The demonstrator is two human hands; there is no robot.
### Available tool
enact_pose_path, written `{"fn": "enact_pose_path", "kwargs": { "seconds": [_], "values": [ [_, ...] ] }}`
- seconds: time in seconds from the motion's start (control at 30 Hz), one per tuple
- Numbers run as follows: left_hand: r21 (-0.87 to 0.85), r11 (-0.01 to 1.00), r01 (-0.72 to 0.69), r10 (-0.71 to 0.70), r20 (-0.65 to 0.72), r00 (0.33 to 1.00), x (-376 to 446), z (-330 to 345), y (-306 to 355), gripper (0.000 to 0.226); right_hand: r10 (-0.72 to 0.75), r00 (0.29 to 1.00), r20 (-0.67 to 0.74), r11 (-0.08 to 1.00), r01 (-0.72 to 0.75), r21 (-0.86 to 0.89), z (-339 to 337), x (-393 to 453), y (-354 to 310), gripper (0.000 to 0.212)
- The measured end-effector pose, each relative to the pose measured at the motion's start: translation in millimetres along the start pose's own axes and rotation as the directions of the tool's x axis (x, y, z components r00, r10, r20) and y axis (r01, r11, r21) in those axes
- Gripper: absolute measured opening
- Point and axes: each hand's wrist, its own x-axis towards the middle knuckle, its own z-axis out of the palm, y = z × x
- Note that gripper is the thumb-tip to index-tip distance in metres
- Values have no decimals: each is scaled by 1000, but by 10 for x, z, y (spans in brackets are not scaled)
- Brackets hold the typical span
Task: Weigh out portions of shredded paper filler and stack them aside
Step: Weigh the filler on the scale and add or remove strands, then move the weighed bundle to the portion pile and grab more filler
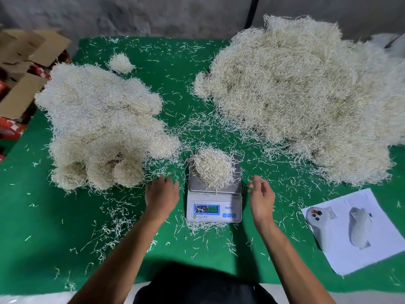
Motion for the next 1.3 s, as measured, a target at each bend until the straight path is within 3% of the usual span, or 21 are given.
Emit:
{"fn": "enact_pose_path", "kwargs": {
  "seconds": [0.03,0.1,0.17,0.27,0.37,0.43,0.47,0.53,0.63,0.7,0.77,0.87,0.9,1.03,1.1,1.17,1.2,1.27,1.3],
  "values": [
    [-175,984,31,-39,-43,998,70,-48,42,54,-28,999,-15,1000,28,-6,26,29,-44,38],
    [-568,820,74,-111,-31,993,263,-138,205,62,-86,996,-8,995,85,-60,109,83,-156,46],
    [-745,661,94,-107,30,994,474,-206,429,70,-126,992,24,985,128,-115,242,151,-269,59],
    [-792,598,121,-45,118,992,716,-238,764,74,-194,976,95,960,209,-185,541,218,-410,68],
    [-688,721,87,101,229,968,772,-120,990,70,-194,960,202,937,243,-253,856,223,-407,71],
    [-656,749,100,96,256,962,718,-9,1097,67,-154,952,263,951,215,-221,1027,192,-341,66],
    [-710,687,156,76,283,956,665,14,1139,66,-146,955,260,963,198,-185,1084,179,-302,60],
    [-829,459,320,18,369,929,543,5,1221,59,-119,970,210,990,133,-55,1139,163,-260,47],
    [-835,-42,549,-103,550,829,493,-93,1282,44,-54,984,171,995,39,94,1176,205,-340,33],
    [-786,-285,549,-91,593,800,551,-196,1253,65,-112,978,174,994,108,33,1218,229,-469,27],
    [-766,-397,506,-69,574,816,656,-311,1171,84,-237,951,200,967,252,-50,1284,208,-643,25],
    [-804,-373,462,1,498,867,690,-546,1060,73,-533,791,301,814,576,-72,1397,82,-960,36],
    [-775,-413,477,40,508,860,681,-587,1039,67,-584,735,343,762,643,-81,1440,69,-1049,39],
    [-726,-406,555,216,514,830,695,-912,916,65,-631,627,457,645,751,-141,1381,225,-1295,33],
    [-748,-418,515,201,477,856,705,-1112,802,63,-719,496,487,495,857,-141,1332,230,-1289,30],
    [-755,-479,449,89,466,880,653,-1127,698,68,-803,336,493,353,934,-61,1376,114,-1241,34],
    [-732,-525,434,129,435,891,601,-1113,694,75,-821,272,502,309,951,-10,1426,64,-1238,35],
    [-862,-360,355,73,354,932,456,-1057,712,99,-809,254,530,305,952,9,1511,48,-1287,36],
    [-854,-336,396,154,365,918,431,-1055,728,100,-794,282,539,324,946,-18,1532,84,-1321,36]
  ]
}}
